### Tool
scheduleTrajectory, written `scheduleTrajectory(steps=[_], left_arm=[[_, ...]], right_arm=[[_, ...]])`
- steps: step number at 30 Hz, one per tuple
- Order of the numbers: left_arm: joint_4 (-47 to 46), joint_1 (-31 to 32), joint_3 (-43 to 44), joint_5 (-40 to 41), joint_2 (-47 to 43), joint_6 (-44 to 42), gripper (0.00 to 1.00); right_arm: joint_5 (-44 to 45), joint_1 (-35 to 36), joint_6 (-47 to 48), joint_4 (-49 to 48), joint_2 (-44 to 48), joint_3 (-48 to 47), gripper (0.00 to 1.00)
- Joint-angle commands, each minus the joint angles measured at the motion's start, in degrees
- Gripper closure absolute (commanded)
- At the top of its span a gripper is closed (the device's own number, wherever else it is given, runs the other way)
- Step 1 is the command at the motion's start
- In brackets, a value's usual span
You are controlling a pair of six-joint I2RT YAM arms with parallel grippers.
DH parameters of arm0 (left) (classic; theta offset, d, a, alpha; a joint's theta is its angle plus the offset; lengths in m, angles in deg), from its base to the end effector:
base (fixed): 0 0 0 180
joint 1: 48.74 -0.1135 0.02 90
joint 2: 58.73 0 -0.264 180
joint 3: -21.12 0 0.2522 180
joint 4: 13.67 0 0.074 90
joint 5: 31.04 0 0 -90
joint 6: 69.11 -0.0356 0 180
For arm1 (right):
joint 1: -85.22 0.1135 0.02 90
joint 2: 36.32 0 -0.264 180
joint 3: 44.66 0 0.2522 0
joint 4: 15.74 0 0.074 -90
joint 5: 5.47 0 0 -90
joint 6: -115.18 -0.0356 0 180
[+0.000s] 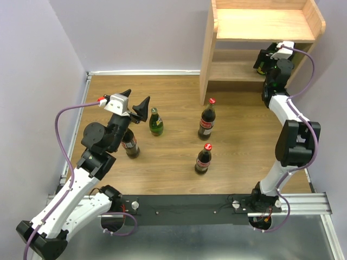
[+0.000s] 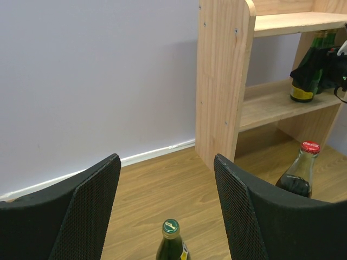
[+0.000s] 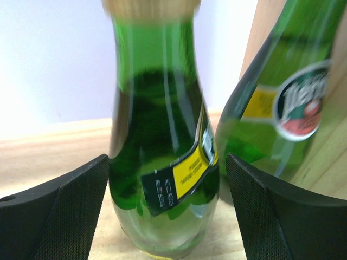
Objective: Place and organize the beverage onto the shelf
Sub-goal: Place the drink on the shelf.
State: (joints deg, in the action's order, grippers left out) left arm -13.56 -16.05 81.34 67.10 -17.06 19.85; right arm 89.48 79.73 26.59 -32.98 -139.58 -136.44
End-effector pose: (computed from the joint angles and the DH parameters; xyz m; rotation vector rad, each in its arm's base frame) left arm 0.1420 -0.0852 0.4038 0.2456 1.2376 -0.3892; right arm 0.4343 -0.0448 0.3313 0.1226 1.4676 -0.1614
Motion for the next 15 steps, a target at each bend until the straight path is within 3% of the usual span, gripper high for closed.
scheduleTrajectory(steps=[1, 15], left_arm=[[-0.85, -0.26, -0.58, 0.65, -0.71, 0.16, 0.23], [-0.85, -0.26, -0.67, 0.38, -1.24, 0.16, 0.23]], right_arm=[[-0.11, -0.83, 1.67, -5.38, 4.38, 0.50, 0.08], [-1.00, -0.83, 1.40, -5.65, 8.34, 4.01, 0.09]])
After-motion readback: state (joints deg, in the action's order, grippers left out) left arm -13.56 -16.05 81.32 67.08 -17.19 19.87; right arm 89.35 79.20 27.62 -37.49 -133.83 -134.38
